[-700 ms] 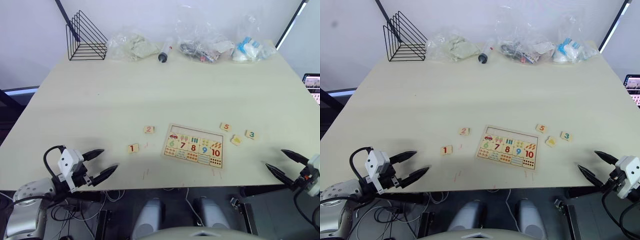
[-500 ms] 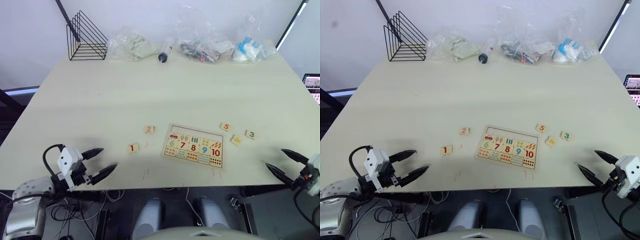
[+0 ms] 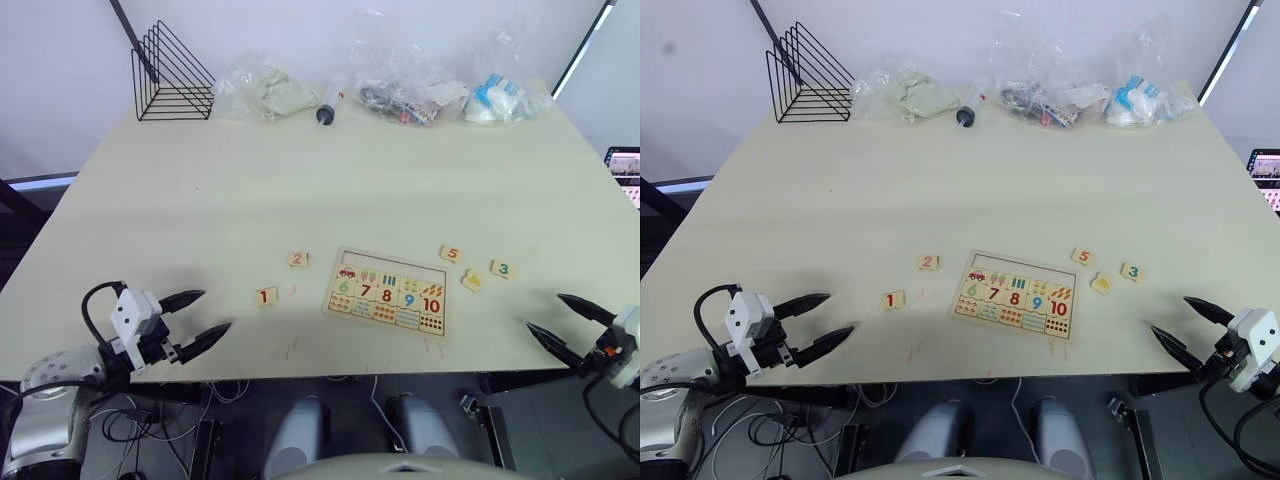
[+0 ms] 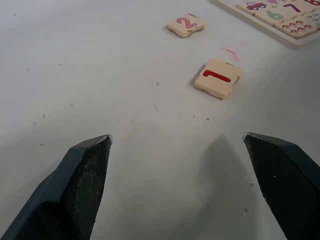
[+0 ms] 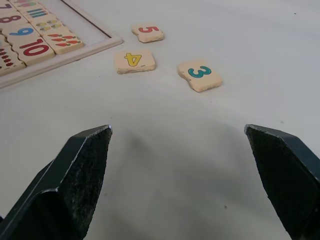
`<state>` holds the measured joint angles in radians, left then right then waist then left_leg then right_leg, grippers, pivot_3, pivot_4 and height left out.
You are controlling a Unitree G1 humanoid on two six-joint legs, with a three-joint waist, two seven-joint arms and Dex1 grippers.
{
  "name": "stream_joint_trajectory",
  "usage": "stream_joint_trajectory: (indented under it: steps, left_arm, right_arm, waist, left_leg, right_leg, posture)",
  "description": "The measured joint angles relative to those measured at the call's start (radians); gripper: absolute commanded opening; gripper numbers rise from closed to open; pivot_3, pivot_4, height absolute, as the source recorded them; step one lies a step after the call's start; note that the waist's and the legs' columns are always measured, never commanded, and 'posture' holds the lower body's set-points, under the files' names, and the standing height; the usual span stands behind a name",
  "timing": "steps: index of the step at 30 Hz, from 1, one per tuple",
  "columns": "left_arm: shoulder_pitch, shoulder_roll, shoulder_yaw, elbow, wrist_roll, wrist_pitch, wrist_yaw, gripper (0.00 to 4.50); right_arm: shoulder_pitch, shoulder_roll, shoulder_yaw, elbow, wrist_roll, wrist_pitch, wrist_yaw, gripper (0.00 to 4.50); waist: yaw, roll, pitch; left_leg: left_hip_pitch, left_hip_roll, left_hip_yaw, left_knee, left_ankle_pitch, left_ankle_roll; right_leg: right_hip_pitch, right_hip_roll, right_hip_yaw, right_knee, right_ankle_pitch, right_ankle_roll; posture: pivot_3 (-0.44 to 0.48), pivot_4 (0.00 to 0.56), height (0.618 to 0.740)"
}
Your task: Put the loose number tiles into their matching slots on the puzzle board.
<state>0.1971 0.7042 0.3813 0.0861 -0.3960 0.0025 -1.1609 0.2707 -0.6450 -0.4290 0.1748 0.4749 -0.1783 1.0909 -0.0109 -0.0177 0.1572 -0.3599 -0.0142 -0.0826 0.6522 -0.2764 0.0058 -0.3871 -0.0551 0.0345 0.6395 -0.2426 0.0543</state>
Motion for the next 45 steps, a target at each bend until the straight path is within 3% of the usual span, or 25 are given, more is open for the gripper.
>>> stream_joint_trajectory:
  steps: [7,13,23,35,38,44,45]
  left_arm:
    - [-0.088,0.046,-0.055,0.012,0.004,0.004,-0.055,4.5]
    - [-0.315,0.118,-0.213,0.096,0.067,-0.005,-0.162,4.5]
    - [-0.466,0.123,-0.381,0.243,0.162,-0.058,-0.267,4.5]
    - [-0.511,0.113,-0.396,0.338,0.179,-0.133,-0.298,4.5]
    - [-0.513,0.113,-0.397,0.349,0.18,-0.15,-0.297,3.69]
    - [-0.529,0.102,-0.395,0.376,0.178,-0.162,-0.296,0.96]
    - [-0.53,0.1,-0.395,0.379,0.178,-0.166,-0.296,0.94]
  right_arm:
    - [0.003,-0.003,0.004,-0.017,0.046,0.03,0.08,4.46]
    - [0.019,-0.009,0.024,-0.124,0.108,0.067,0.18,4.46]
    - [0.036,-0.022,0.031,-0.203,0.134,0.102,0.249,4.46]
    - [0.046,-0.017,0.032,-0.218,0.13,0.099,0.252,4.46]
    - [0.046,-0.017,0.032,-0.218,0.13,0.092,0.257,4.5]
    - [0.034,-0.017,0.033,-0.218,0.13,0.091,0.274,4.5]
    - [0.032,-0.017,0.033,-0.218,0.13,0.09,0.274,4.5]
  waist:
    - [0.0,0.001,0.0]
    - [-0.001,0.002,0.002]
    - [-0.002,0.002,0.002]
    - [-0.001,0.002,0.002]
    - [-0.001,0.002,0.002]
    - [-0.001,0.002,0.002]
    - [-0.001,0.002,0.002]
  left_leg:
    - [0.0,0.0,0.0,0.0,0.0,0.0]
    - [0.0,0.0,-0.001,0.0,0.0,0.0]
    - [-0.001,-0.001,-0.001,-0.001,0.0,0.0]
    - [-0.001,-0.001,-0.002,0.0,0.0,0.0]
    - [0.0,-0.001,-0.002,0.0,0.0,0.0]
    - [-0.001,-0.001,-0.002,0.0,0.0,0.0]
    - [0.0,-0.001,-0.002,0.0,0.0,0.0]
  right_leg:
    - [0.0,0.0,0.0,0.0,0.0,0.0]
    - [0.0,0.001,-0.002,0.0,0.002,0.004]
    - [0.0,0.001,-0.002,-0.001,0.002,0.004]
    - [0.0,0.001,-0.002,0.0,0.002,0.004]
    - [0.0,0.001,-0.002,0.0,0.002,0.004]
    - [0.0,0.001,-0.002,0.0,0.003,0.004]
    - [0.0,0.001,-0.002,0.0,0.003,0.004]
  posture:
    - [0.0,0.15,0.74]
    - [0.0,0.15,0.74]
    - [0.0,0.15,0.74]
    - [0.0,0.15,0.74]
    - [0.0,0.15,0.74]
    - [0.0,0.15,0.74]
    - [0.0,0.15,0.74]
